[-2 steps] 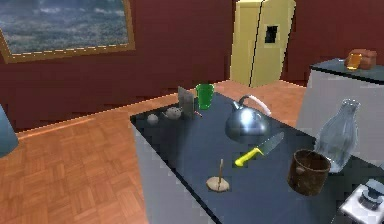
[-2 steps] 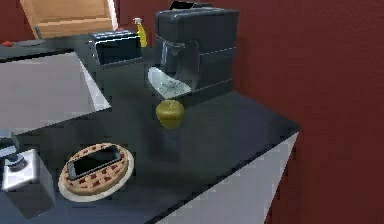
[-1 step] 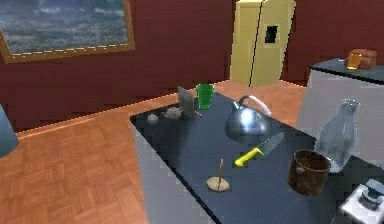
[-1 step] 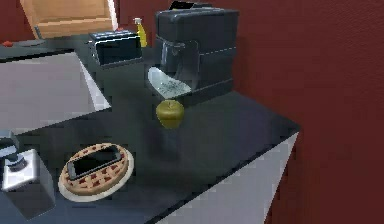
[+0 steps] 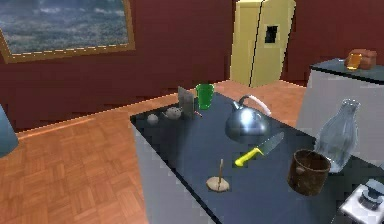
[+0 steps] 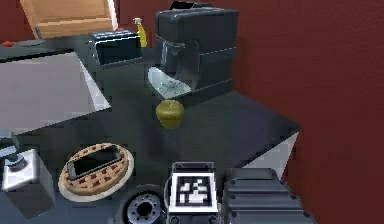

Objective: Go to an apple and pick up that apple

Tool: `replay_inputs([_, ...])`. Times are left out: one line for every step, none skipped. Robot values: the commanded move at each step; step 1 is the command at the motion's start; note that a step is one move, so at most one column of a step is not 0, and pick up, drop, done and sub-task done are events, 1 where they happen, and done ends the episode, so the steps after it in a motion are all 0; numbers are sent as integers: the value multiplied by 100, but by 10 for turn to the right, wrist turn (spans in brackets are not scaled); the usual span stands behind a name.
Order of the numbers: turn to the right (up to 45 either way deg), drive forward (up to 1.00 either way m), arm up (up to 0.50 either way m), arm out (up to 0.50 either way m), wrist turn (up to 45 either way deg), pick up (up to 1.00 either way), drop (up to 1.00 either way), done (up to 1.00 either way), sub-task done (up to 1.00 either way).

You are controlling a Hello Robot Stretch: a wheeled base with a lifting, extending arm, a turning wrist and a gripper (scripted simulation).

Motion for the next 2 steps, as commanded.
replay_inputs([0,0,0,32,0,0,0,0,0])
replay_inputs([0,0,0,0,450,0,0,0,0])
